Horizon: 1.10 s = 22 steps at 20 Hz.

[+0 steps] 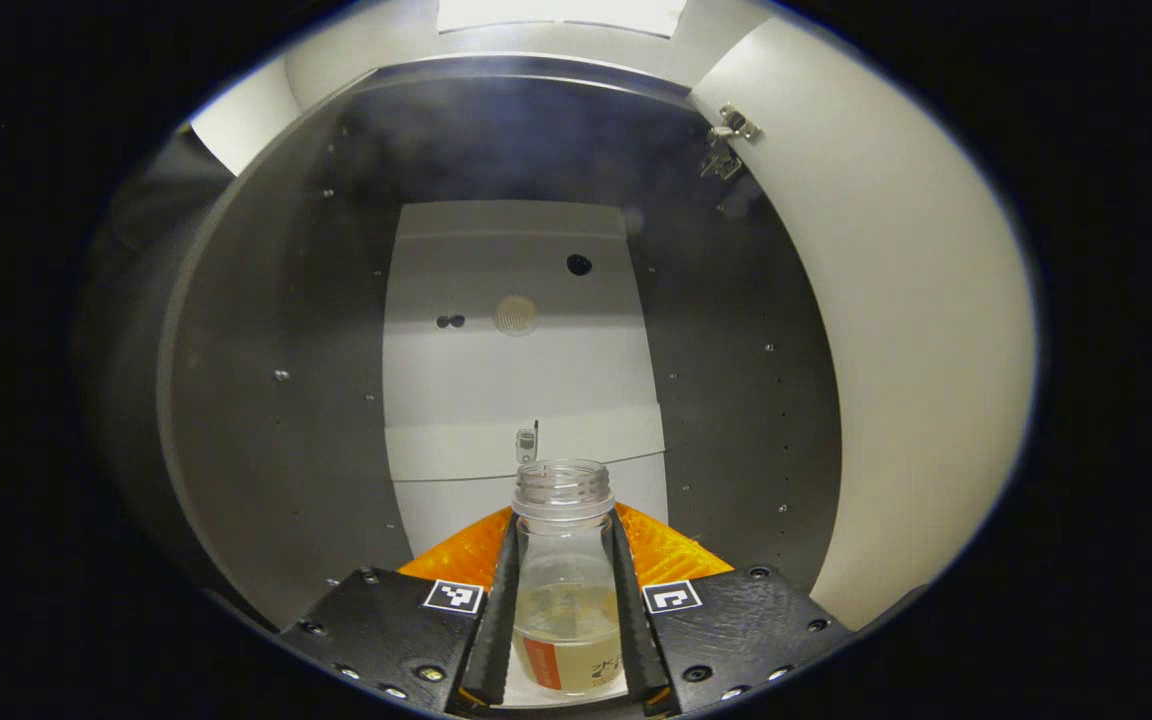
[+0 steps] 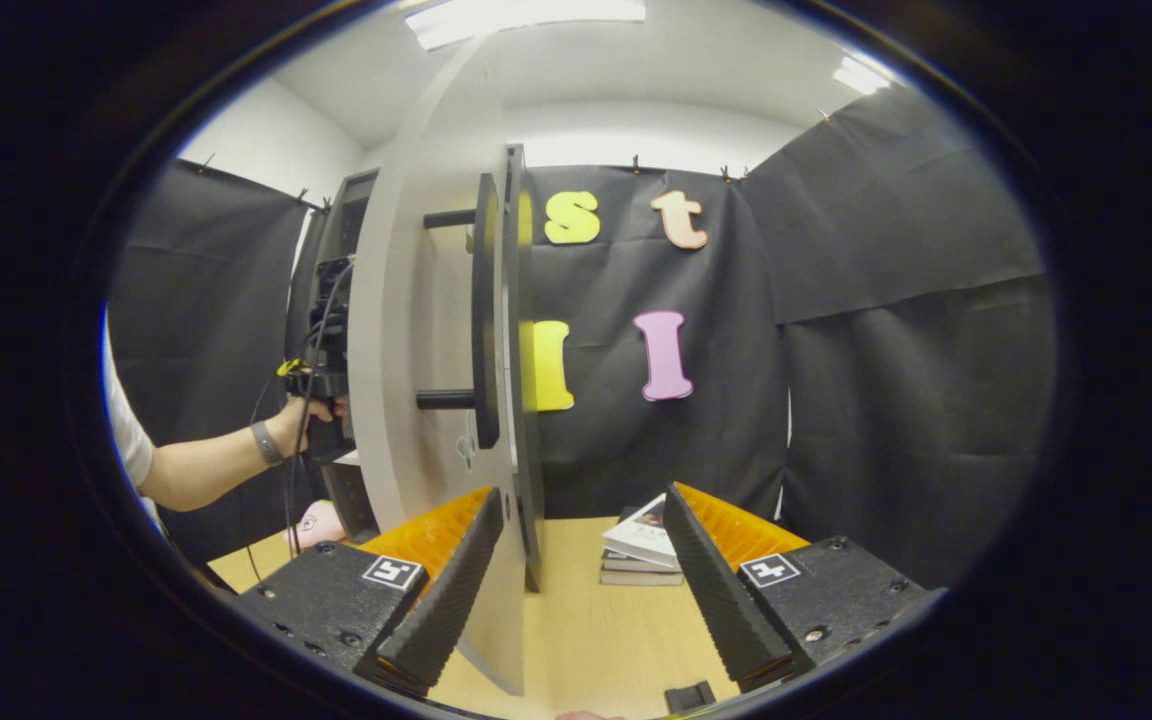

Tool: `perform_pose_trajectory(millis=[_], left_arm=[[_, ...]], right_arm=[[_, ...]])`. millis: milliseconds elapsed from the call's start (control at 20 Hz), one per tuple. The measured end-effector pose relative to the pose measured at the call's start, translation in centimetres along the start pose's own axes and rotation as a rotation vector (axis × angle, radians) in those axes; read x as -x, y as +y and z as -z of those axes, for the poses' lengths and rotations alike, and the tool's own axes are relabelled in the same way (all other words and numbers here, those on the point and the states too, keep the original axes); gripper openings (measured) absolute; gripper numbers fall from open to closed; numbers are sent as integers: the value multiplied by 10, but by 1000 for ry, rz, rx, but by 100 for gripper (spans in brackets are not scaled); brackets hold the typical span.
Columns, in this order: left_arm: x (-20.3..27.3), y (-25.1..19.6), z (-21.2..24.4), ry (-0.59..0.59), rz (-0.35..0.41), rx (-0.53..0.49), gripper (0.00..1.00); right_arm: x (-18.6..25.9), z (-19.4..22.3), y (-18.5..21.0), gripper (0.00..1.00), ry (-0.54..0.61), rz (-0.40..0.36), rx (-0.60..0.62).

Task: Open the cabinet door with the right hand, grasp the bottle in the cabinet with the left hand and place it on the coaster, then close the cabinet door with the right hand.

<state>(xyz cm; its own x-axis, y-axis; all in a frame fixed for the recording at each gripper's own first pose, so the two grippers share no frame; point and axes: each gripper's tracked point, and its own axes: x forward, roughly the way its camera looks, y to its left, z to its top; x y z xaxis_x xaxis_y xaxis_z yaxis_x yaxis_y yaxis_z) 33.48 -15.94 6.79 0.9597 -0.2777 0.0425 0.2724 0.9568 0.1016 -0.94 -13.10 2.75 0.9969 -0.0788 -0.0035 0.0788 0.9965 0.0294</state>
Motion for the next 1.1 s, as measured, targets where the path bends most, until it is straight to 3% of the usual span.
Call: perform_pose_trajectory(millis=[150, 250, 450, 750, 800, 900, 1100], left_arm=[[36, 25, -7, -11, -42, -7, 43], [63, 48, -5, -23, -112, -36, 43], [127, 73, 15, -11, -190, -59, 43], [220, 82, 77, 42, -303, -31, 43], [231, 86, 88, 47, -334, -38, 43], [261, 93, 116, 74, -397, -47, 43], [304, 82, 175, 78, -430, 43, 43]], right_arm=[[-1, 1, 1, 97, 0, -10, -6], [-2, 1, 1, 98, -10, -24, -18], [-6, 1, 1, 100, 0, -39, -52], [-2, -18, 3, 96, -25, -40, 62], [-2, -21, 4, 100, -25, -41, 64], [-3, -25, 5, 97, -24, -43, 60], [-2, -22, 5, 100, -31, -68, 41]])
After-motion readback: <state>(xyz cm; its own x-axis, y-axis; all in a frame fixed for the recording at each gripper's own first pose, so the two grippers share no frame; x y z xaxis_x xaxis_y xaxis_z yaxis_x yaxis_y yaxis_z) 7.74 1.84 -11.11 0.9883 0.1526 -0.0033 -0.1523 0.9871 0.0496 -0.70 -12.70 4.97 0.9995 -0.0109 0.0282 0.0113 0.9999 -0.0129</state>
